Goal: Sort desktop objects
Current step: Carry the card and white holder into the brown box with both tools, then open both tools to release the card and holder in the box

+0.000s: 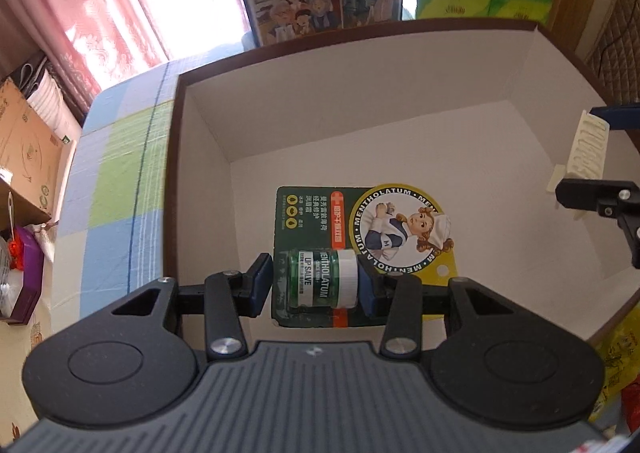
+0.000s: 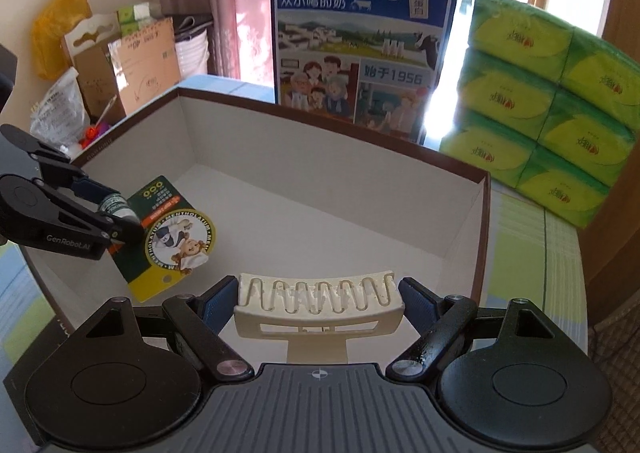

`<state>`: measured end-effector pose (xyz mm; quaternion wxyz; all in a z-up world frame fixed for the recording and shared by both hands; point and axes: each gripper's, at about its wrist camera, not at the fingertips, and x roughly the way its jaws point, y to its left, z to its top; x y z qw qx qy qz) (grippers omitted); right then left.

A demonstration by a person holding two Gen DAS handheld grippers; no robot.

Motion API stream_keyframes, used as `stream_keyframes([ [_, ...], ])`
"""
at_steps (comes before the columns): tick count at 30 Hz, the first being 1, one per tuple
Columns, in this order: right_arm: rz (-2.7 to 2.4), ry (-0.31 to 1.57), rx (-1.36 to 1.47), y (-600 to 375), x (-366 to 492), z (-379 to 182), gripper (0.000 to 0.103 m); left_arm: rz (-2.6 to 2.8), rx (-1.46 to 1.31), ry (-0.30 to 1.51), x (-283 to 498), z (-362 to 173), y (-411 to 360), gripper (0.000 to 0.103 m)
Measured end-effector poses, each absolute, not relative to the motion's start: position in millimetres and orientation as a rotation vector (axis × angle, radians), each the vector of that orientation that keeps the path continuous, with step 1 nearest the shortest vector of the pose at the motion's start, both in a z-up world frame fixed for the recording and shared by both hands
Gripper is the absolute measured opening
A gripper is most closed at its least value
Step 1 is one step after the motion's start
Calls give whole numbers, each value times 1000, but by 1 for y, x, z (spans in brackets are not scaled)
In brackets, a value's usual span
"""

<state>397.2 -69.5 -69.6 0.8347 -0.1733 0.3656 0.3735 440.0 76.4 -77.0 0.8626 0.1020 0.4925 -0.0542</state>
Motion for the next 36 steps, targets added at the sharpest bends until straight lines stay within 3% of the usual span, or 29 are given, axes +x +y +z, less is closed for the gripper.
stream_keyframes([
  [11, 805, 821, -438, -62, 402, -81, 83, -136, 259, 1074, 448, -94, 66, 40],
  [13, 803, 829, -446, -61, 402, -82, 83, -136, 255, 1074, 447, -93, 68, 47],
  [21, 820, 825, -496, -57, 398, -84, 84, -149, 234, 1059, 440, -85, 70, 56],
  [23, 822, 809, -503, -57, 396, -83, 88, -155, 225, 1051, 438, -82, 69, 59],
  [25, 825, 793, -499, -58, 394, -80, 95, -154, 218, 1041, 436, -78, 69, 69],
  [36, 829, 740, -424, -77, 375, -54, 101, -143, 154, 971, 406, -45, 81, 83],
])
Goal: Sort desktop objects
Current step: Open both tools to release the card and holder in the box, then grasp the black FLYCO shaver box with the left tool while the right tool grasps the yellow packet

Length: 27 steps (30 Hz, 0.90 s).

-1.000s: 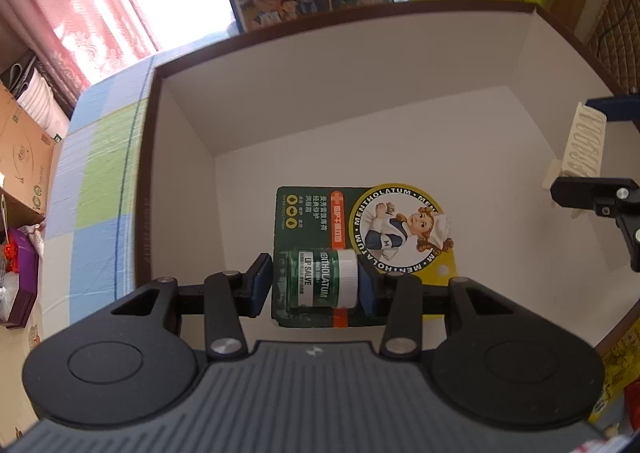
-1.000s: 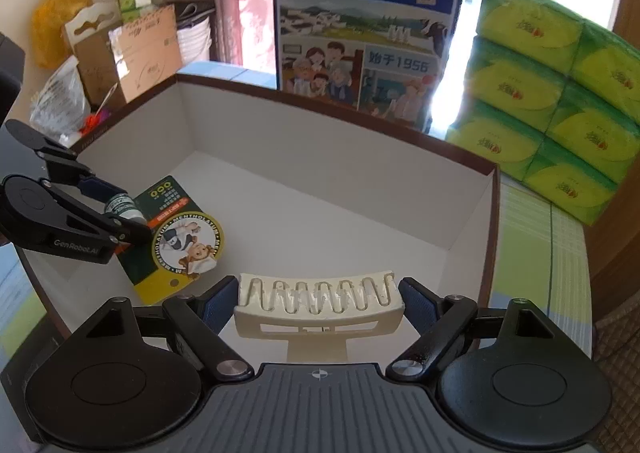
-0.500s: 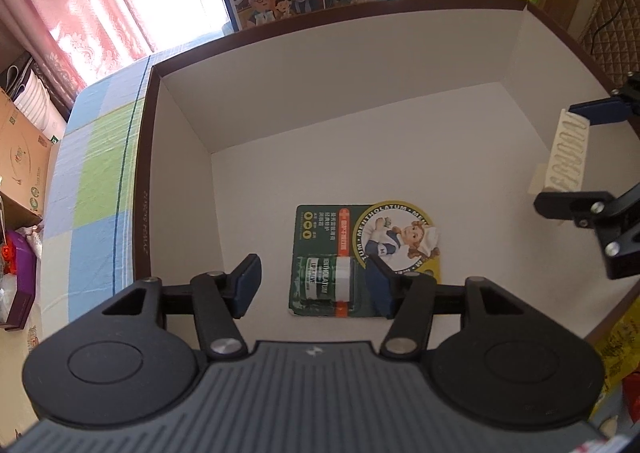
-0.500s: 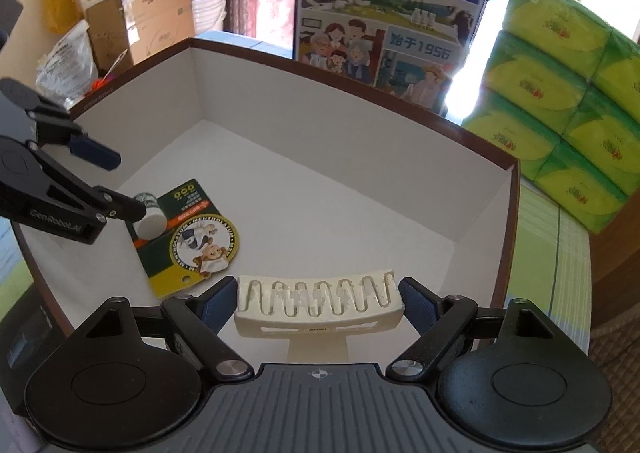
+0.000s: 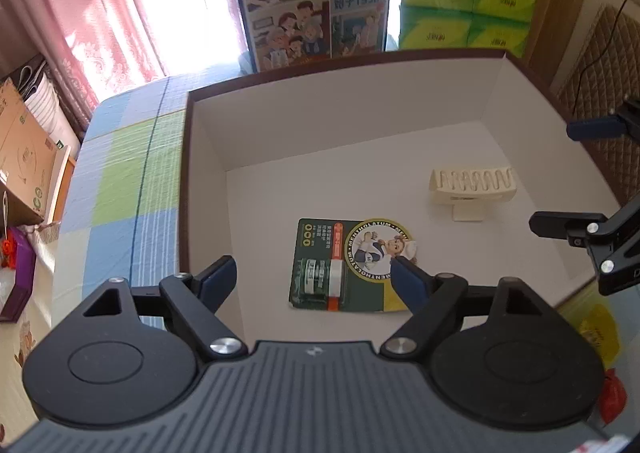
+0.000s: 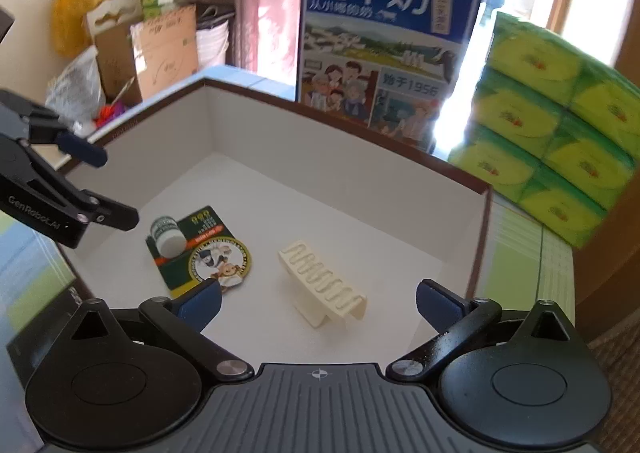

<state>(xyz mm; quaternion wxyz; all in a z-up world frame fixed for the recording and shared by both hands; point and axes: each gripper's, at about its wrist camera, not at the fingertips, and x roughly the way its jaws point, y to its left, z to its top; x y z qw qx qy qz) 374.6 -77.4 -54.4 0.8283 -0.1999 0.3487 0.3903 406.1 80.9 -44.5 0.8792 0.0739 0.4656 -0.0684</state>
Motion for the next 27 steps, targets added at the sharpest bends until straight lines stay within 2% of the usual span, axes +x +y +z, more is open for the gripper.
stream_keyframes([
  [15, 770, 707, -263, -127, 322, -20, 101, -87, 72, 894, 330, -4, 103, 87],
  [27, 742, 668, -244, -160, 265, -5, 101, -43, 60, 881, 265, 6, 106, 88],
])
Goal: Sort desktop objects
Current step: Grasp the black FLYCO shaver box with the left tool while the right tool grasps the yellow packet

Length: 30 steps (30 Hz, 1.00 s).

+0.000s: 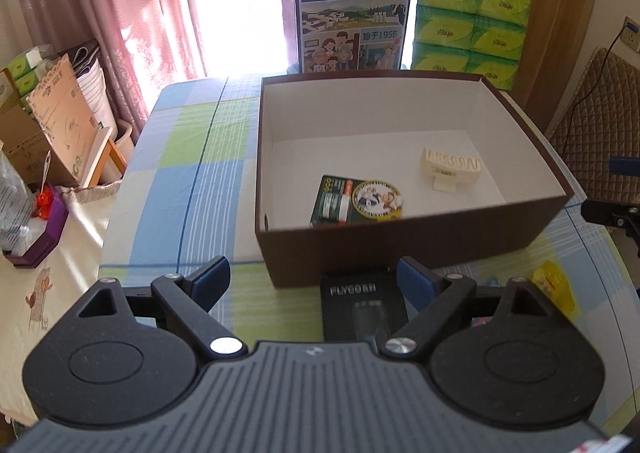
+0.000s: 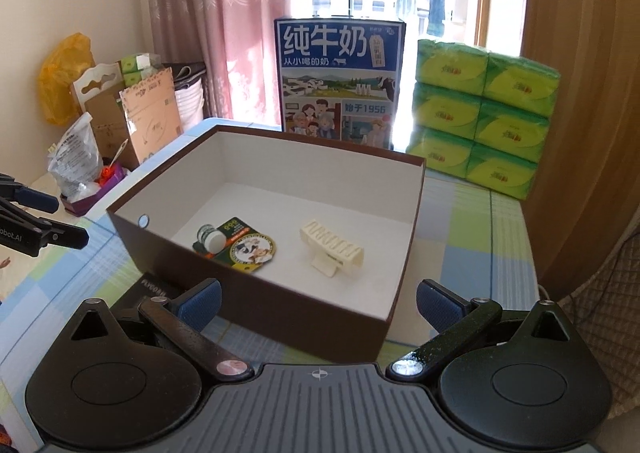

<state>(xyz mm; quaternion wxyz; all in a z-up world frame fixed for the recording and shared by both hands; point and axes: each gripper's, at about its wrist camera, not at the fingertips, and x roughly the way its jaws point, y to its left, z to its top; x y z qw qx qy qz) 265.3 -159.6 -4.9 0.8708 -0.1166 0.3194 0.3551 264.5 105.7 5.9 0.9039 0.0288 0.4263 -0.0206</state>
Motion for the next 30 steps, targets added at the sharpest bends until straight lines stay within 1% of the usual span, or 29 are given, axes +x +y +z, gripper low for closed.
stream_keyframes([
  [11, 718, 728, -232, -192, 225, -14, 101, 2, 29, 890, 221, 5, 105, 90],
  [22, 684, 880, -217, -217, 201, -45, 101, 41, 14, 979, 191, -19, 108, 90],
  [30, 666, 923, -203, -222, 199, -56, 101, 46, 15, 1021, 187, -35, 107, 90],
])
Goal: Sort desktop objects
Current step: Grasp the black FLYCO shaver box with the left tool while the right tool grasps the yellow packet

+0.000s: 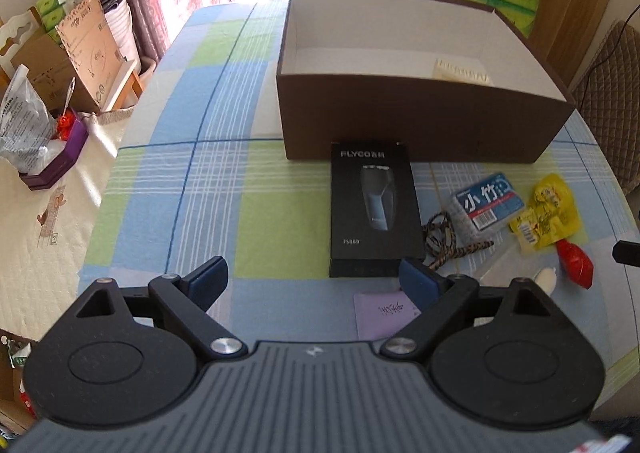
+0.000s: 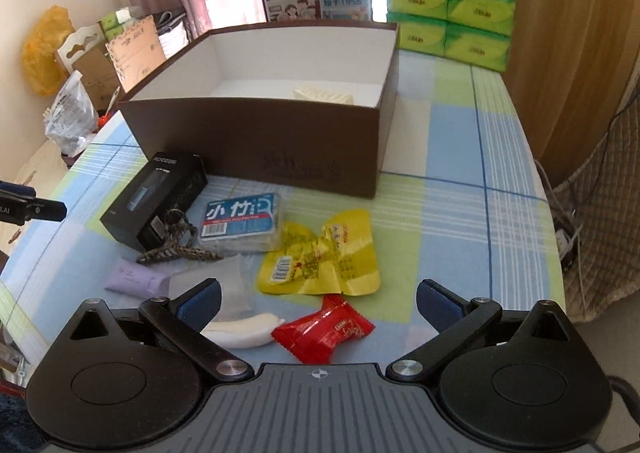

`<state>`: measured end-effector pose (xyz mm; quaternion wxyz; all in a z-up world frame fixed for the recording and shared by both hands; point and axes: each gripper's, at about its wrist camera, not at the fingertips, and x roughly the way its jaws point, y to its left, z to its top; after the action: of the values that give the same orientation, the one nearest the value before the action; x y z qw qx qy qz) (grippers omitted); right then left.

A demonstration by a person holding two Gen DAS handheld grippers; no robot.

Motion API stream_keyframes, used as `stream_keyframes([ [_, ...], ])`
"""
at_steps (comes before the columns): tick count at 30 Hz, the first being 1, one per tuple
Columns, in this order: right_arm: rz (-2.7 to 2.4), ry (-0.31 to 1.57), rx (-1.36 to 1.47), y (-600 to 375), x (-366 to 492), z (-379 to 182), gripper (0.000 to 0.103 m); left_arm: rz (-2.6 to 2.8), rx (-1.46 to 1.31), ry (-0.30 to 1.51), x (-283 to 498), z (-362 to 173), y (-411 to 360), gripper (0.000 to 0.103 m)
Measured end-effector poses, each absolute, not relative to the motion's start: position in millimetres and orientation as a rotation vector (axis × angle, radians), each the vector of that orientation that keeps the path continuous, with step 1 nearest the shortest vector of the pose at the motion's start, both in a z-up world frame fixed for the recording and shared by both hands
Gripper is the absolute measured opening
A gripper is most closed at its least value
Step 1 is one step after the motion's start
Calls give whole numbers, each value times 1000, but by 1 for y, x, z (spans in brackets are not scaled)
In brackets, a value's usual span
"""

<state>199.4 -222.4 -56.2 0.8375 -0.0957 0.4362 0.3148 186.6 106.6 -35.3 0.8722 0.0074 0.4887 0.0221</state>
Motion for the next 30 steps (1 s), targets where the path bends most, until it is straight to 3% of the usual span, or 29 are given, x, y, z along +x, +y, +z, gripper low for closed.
stream_keyframes([
  [22, 514, 1021, -118, -240, 242, -88, 101, -11, 90, 1105, 257, -91, 76, 92],
  [25, 500, 1026, -105, -242, 248, -89, 101, -27, 99, 1106, 269, -96, 71, 98],
  [30, 490, 1030, -89, -241, 256, -90, 101, -42, 118, 1121, 287, -106, 65, 98],
])
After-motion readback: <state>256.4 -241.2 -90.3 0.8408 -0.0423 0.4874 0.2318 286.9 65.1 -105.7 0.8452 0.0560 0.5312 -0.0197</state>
